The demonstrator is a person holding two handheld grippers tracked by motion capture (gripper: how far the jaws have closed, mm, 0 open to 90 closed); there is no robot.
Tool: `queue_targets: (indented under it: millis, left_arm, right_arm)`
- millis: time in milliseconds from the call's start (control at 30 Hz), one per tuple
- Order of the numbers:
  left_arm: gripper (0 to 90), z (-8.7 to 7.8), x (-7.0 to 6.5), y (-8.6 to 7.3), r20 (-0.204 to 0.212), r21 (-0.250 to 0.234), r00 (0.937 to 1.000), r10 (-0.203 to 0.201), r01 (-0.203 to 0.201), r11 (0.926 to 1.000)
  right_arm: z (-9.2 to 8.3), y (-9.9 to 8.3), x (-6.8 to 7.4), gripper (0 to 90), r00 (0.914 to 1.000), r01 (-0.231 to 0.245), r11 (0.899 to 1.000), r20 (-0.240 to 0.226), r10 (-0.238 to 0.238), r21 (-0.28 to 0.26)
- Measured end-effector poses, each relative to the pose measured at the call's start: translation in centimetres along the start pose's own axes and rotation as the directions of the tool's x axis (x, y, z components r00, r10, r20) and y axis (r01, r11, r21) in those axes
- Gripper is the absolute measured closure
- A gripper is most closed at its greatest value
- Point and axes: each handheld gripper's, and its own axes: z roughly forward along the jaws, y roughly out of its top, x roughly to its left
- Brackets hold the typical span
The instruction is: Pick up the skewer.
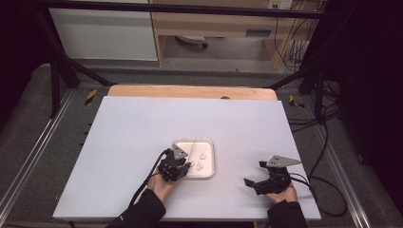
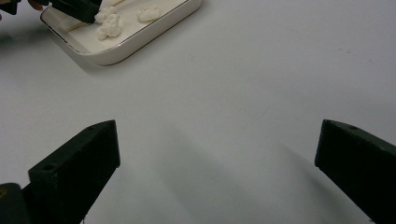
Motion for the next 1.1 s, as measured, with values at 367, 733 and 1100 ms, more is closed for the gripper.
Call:
queue_targets:
  millis: [367,733,1100]
  left_arm:
    - [84.9,-0.1,-0.3,-0.3,-0.033,-0.015,0.9994,-0.011,0.011,0.9998]
    - [88.3,-0.1,-0.3,-0.6,-0.041,-0.034,0.9979,-0.050,0.048,0.9983]
    - [88.8,-1.2,0.4,-0.6,-0.016,-0.091,0.9981,-0.060,0.058,0.9942]
  right_arm:
    - [0.0,0.0,0.0,0.7,1.0000,-0.002,1.000,-0.001,0.002,0.002]
    - [0.0,0.0,0.0,0.7,1.0000,-0.001,1.000,-0.003,0.001,0.004]
    - [0.0,0.0,0.0,0.7,1.0000,-0.002,1.000,-0.004,0.002,0.004]
